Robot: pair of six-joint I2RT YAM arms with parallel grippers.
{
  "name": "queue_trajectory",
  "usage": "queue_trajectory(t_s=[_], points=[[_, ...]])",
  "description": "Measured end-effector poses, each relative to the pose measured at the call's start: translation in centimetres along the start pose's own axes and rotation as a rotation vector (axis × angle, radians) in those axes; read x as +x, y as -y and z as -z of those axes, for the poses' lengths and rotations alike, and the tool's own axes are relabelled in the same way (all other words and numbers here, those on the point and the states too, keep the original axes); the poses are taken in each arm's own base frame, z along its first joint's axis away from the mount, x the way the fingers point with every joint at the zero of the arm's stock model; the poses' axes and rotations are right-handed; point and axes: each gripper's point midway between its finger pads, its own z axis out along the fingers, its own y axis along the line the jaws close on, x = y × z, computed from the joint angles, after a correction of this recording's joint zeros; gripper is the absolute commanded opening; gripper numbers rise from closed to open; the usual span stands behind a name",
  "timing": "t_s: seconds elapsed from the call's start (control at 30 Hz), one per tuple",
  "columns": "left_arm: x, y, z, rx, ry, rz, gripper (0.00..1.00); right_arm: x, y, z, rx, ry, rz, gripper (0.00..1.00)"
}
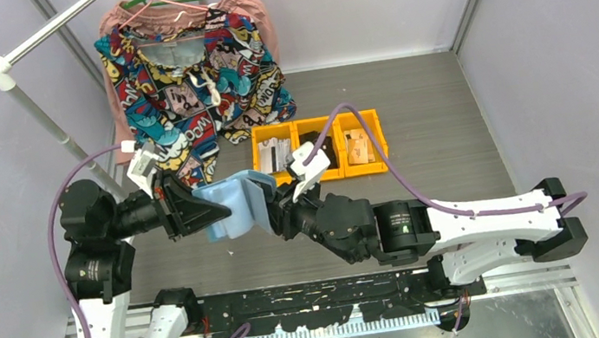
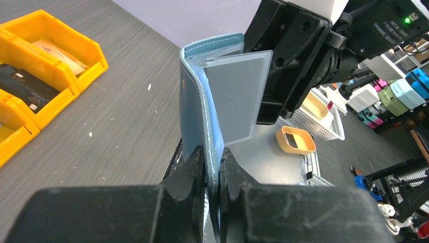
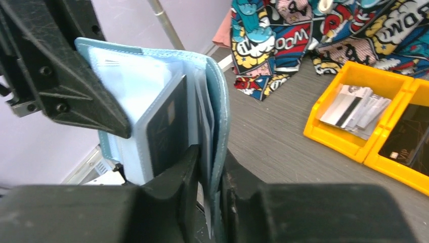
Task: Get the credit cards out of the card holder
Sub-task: Remove the credit card from the card holder.
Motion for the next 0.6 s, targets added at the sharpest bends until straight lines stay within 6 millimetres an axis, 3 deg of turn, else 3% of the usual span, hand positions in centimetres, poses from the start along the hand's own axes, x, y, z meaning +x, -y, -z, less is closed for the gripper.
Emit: queue_trajectory(t_s=[0.07,0.1,0.27,0.37,0.6], points=[[0.0,0.0,0.0,-0.001,0.0,-0.006,0.01,0.0,-0.7,0.2,-0.052,0.003,-0.012,0.03],[0.1,0.0,0.0,-0.002,-0.002,-0.01,0.04,0.0,-0.9,0.4,-0.074,0.003,-0.012,0.01],[0.4,0.0,0.1,0.0,-0.012,-0.02,0.28,0.0,-1.6,1.5,-0.166,-0.008,-0.018,0.01],[0.5,0.0,0.1,-0.003,-0.012,-0.007,0.32,0.1,-1.6,1.1,-0.131,-0.039,0.03,0.01],[0.4,-0.2,0.1,-0.033,0.011,0.024,0.34,-0.8,-2.1,-1.6,0.136,-0.077,0.287,0.01]])
